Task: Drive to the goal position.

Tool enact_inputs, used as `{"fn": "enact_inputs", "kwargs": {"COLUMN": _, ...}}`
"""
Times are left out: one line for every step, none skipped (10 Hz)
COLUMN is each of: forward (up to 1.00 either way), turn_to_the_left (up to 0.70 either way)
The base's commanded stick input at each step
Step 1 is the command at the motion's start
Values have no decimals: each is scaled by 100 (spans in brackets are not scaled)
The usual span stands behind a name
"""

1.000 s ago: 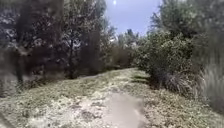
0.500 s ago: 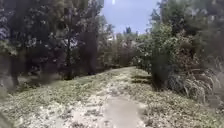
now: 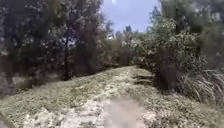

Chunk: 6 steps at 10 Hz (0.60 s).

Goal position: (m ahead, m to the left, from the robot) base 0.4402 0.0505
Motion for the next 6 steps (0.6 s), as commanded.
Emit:
{"fn": "enact_inputs", "kwargs": {"forward": 50, "turn_to_the_left": 46}}
{"fn": "enact_inputs", "kwargs": {"forward": 50, "turn_to_the_left": 51}}
{"fn": "enact_inputs", "kwargs": {"forward": 50, "turn_to_the_left": 51}}
{"fn": "enact_inputs", "kwargs": {"forward": 50, "turn_to_the_left": 21}}
{"fn": "enact_inputs", "kwargs": {"forward": 50, "turn_to_the_left": 1}}
{"fn": "enact_inputs", "kwargs": {"forward": 50, "turn_to_the_left": 1}}
